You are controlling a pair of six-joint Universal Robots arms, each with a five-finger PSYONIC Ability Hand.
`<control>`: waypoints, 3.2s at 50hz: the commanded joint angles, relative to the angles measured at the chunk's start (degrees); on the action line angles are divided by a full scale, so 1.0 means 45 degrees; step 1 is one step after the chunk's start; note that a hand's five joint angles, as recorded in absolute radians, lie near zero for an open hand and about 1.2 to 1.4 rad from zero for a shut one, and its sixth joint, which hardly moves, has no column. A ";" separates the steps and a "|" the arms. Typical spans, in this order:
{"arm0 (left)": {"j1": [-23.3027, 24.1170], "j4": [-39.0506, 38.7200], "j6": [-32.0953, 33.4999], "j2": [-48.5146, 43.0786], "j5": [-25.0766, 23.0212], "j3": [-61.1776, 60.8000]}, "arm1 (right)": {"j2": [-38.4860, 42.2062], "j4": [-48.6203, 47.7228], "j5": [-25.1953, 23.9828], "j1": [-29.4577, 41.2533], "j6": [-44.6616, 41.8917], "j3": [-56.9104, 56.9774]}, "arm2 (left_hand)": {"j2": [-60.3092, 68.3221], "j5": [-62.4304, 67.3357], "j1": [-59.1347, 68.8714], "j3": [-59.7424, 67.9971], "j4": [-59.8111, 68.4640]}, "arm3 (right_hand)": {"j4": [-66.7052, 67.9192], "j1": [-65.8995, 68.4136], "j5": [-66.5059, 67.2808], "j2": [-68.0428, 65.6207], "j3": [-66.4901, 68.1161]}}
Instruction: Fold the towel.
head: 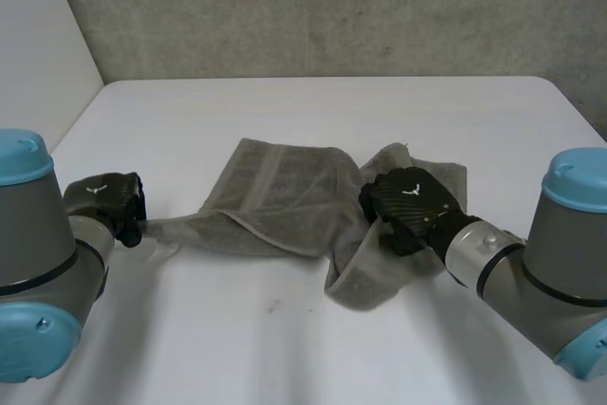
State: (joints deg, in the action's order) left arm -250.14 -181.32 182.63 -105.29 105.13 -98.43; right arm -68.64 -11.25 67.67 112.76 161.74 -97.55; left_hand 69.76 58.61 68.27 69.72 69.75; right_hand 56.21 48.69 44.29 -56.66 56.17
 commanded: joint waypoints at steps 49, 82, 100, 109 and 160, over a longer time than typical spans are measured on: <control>-0.1836 0.5059 0.1915 -0.1661 -0.2092 0.6209 | 0.1028 0.8126 0.3063 -0.2503 -0.6195 0.7726 | 0.2276 0.2530 0.2606 0.2284 0.2278 | 0.5288 0.6958 0.5712 -0.5186 0.5296; -0.0722 0.0332 0.0294 -0.3907 -0.1096 1.0064 | 0.1620 0.0194 0.3362 -0.2147 -0.4185 0.8265 | 0.2276 0.2530 0.2606 0.2284 0.2278 | 0.5288 0.6958 0.5712 -0.5186 0.5296; -0.1621 -0.0488 0.0938 -0.1212 -0.1819 0.1013 | 0.0254 0.4473 0.0957 -0.3652 -0.5336 0.2967 | 0.2276 0.2530 0.2606 0.2284 0.2278 | 0.5288 0.6958 0.5712 -0.5186 0.5296; -0.2616 0.3235 0.3046 0.4835 -0.1916 -0.1954 | -0.4503 0.9662 0.0118 -0.5543 -0.9003 0.0391 | 0.2276 0.2530 0.2606 0.2284 0.2278 | 0.5288 0.6958 0.5712 -0.5186 0.5296; -0.1035 -0.1894 0.0723 -0.2813 -0.0257 1.4158 | 0.0255 -0.2621 0.4495 -0.2148 -0.4067 0.9631 | 0.2276 0.2530 0.2606 0.2284 0.2278 | 0.5288 0.6958 0.5712 -0.5186 0.5296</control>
State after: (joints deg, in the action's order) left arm -254.61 -181.79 191.40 -121.40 101.88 -34.26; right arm -64.14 -23.26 90.08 103.25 141.34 -48.59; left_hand 69.77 58.61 68.22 69.75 69.78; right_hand 68.57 55.85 56.13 -67.44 68.17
